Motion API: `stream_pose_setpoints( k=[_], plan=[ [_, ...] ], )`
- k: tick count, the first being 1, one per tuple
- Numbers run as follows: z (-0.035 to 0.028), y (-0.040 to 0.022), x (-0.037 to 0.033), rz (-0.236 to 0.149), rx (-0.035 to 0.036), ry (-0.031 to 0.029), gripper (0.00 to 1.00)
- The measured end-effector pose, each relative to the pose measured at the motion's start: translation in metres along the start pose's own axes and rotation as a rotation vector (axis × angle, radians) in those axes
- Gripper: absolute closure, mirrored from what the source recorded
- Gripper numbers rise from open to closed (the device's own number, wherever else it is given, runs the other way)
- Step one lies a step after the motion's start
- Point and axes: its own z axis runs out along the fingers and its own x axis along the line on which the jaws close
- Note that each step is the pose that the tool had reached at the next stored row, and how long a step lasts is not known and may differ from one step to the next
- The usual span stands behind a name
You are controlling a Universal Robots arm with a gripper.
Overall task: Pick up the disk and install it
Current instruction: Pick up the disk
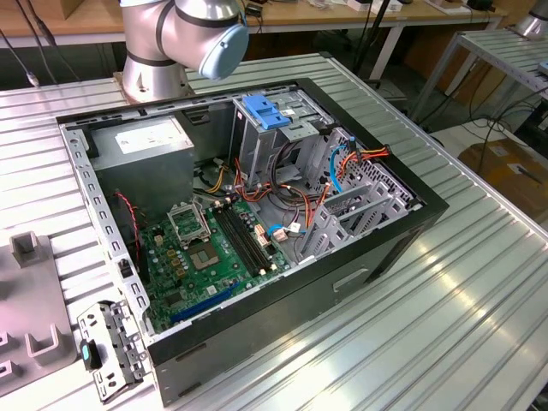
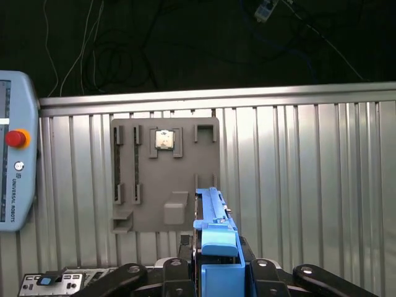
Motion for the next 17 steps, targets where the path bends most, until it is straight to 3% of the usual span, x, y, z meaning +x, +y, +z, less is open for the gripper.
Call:
stream_pose_setpoints(
  k=[3,12,17],
  plan=[
    [0.0000,-0.0095,-0.0005,0.000,0.0000,0.0000,0.63],
    [-0.0001,-0.0290,-0.0015,0.000,0.0000,0.0000,0.63],
    [0.0000,-0.0346,-0.0015,0.000,0.0000,0.0000,0.63]
  ],
)
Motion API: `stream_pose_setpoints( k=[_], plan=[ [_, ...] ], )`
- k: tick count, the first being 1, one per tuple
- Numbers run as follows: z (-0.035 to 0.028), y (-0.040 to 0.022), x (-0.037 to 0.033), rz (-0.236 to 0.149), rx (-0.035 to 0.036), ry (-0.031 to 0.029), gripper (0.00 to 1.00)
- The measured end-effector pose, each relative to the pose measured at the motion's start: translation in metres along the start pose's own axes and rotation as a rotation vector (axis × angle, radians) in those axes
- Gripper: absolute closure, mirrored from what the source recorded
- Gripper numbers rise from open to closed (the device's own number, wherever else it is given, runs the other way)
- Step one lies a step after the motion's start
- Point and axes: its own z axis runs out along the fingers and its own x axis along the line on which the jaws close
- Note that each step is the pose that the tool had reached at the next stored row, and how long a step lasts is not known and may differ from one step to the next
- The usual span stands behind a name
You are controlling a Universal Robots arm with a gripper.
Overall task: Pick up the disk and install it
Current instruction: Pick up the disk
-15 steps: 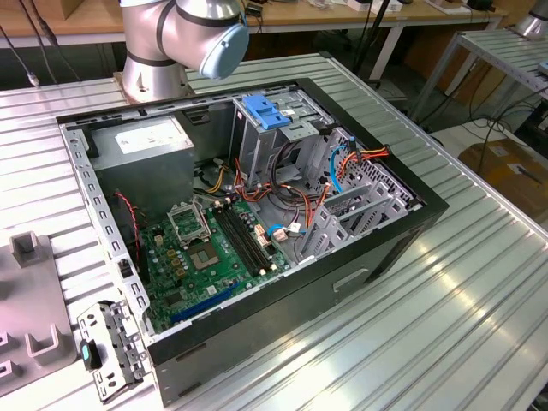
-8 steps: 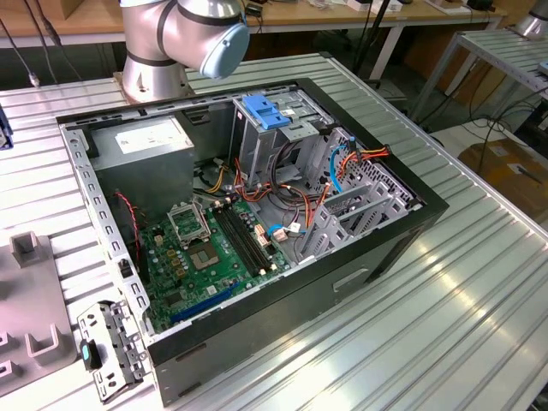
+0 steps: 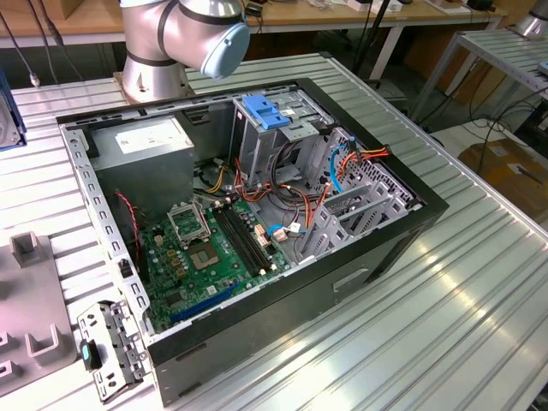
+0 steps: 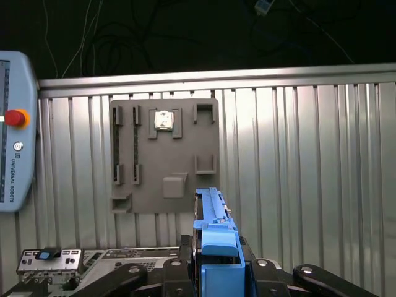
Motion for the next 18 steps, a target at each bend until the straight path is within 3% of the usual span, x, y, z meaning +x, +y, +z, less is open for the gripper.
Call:
stream_pose_setpoints(
  k=[14,18],
  plan=[
    [0.0004,-0.0063,0.0064,0.000,0.0000,0.0000,0.63],
    [0.0004,-0.0124,0.0073,0.000,-0.0001,0.0001,0.63]
  ],
)
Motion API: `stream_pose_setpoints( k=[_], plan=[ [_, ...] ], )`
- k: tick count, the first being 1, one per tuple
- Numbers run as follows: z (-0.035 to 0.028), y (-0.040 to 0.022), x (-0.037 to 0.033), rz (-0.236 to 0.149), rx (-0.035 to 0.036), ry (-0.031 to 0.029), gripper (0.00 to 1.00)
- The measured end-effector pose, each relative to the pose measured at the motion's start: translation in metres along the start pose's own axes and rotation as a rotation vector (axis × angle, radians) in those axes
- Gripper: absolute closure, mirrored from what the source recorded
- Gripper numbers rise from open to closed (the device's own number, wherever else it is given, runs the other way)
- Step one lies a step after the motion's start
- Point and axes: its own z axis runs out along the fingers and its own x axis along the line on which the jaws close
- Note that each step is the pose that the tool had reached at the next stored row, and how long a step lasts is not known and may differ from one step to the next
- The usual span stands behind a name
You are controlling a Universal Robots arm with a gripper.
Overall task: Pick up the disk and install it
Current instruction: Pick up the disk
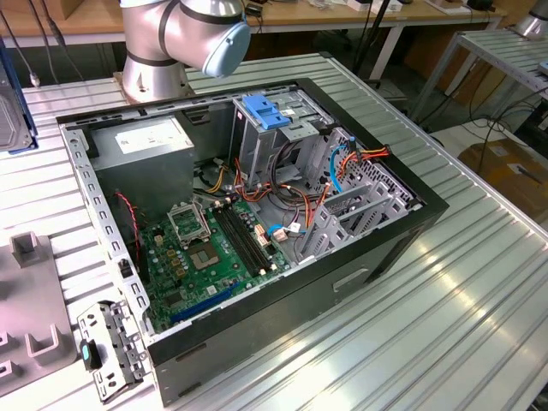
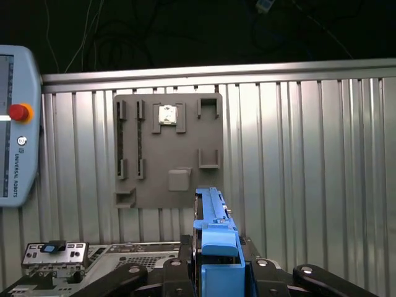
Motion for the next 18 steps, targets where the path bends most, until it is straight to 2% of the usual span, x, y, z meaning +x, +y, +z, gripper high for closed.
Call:
stream_pose_setpoints(
  k=[8,18],
  plan=[
    [0.0004,-0.0243,0.0011,0.000,-0.0004,0.0000,0.63],
    [0.0006,-0.0466,0.0010,0.000,-0.0006,-0.0001,0.63]
  ],
)
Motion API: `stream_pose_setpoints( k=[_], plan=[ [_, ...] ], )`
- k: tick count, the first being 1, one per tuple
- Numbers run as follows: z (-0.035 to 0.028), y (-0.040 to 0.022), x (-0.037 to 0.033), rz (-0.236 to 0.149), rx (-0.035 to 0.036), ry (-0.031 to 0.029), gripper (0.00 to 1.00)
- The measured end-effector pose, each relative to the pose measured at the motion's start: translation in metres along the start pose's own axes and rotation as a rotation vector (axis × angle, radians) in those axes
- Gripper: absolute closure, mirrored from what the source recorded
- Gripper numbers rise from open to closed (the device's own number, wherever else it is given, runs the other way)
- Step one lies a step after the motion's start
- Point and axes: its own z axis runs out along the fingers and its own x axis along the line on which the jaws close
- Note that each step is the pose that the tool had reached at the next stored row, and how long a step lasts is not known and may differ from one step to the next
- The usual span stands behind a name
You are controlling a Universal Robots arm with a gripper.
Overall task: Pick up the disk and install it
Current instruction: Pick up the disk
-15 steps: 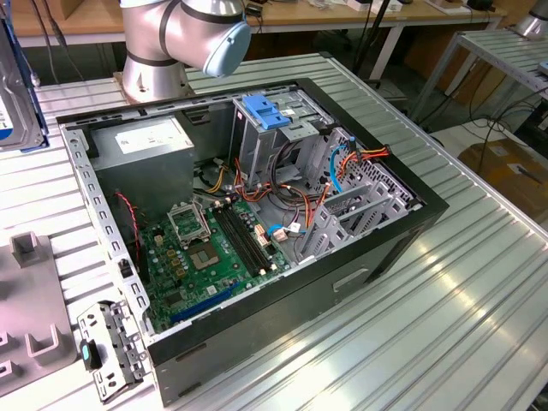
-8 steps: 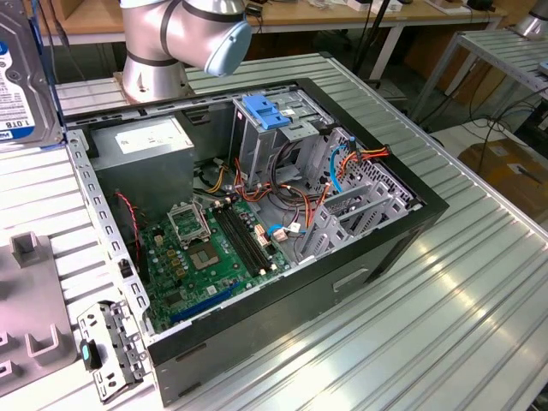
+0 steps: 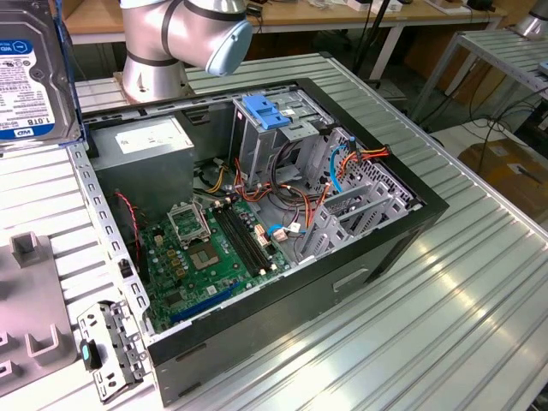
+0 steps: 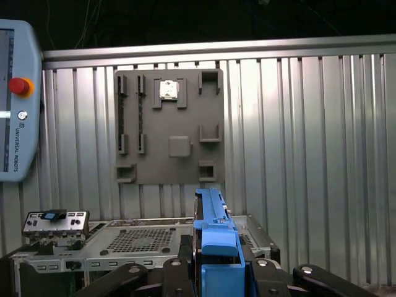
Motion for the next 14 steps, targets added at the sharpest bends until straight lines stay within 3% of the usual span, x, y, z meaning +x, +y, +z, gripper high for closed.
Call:
stream_pose_setpoints(
  k=[5,10,14],
  plan=[
    [0.0004,-0.0096,0.0011,0.000,0.0000,0.0000,0.63],
    [0.0014,-0.0126,0.0111,0.000,0.0000,0.0000,0.63],
    [0.0022,-0.0219,0.0145,0.000,0.0000,0.0000,0.63]
  ],
)
